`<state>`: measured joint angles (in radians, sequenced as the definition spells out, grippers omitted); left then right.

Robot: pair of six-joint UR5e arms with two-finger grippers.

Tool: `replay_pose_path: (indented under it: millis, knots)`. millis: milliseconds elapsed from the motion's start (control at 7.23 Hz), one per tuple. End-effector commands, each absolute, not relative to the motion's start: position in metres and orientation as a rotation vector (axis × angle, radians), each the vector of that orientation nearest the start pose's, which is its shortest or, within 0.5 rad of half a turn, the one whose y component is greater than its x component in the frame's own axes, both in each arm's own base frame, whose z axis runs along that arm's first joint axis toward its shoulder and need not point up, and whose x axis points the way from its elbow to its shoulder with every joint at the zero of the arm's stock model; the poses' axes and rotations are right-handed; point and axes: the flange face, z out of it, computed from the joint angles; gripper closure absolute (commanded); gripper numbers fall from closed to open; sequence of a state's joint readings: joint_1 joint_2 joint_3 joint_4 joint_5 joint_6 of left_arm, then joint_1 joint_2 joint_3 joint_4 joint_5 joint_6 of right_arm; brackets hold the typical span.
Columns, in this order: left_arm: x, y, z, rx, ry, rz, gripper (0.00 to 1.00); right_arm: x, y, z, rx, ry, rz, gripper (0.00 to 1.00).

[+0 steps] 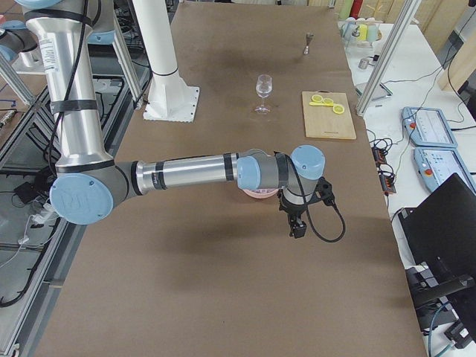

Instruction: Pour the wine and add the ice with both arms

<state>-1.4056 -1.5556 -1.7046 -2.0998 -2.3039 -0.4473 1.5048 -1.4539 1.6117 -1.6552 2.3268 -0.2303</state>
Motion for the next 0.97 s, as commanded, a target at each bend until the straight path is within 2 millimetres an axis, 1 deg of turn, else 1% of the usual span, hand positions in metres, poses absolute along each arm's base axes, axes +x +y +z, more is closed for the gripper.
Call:
replay_pose_path:
  millis: [0, 138, 276, 415, 553, 691, 829]
  knots:
    - [0.019, -0.511, 0.534, 0.387, 0.863, -0.012, 0.01, 0.029, -0.541, 0.577, 0.153, -0.751, -0.315, 0.00]
    - [0.017, -0.509, 0.531, 0.395, 0.865, -0.011, 0.01, 0.029, -0.540, 0.569, 0.167, -0.749, -0.317, 0.00]
    - [0.019, -0.512, 0.537, 0.385, 0.862, -0.012, 0.01, 0.029, -0.541, 0.567, 0.172, -0.747, -0.320, 0.00]
    - [0.020, -0.513, 0.533, 0.400, 0.868, -0.004, 0.01, 0.030, -0.538, 0.558, 0.189, -0.746, -0.324, 0.00]
    - [0.020, -0.512, 0.529, 0.438, 0.876, 0.011, 0.01, 0.030, -0.534, 0.560, 0.186, -0.746, -0.325, 0.00]
    - [0.020, -0.514, 0.528, 0.445, 0.875, 0.012, 0.01, 0.030, -0.535, 0.562, 0.184, -0.743, -0.325, 0.00]
    - [0.021, -0.516, 0.526, 0.448, 0.876, 0.015, 0.01, 0.030, -0.536, 0.558, 0.191, -0.743, -0.328, 0.00]
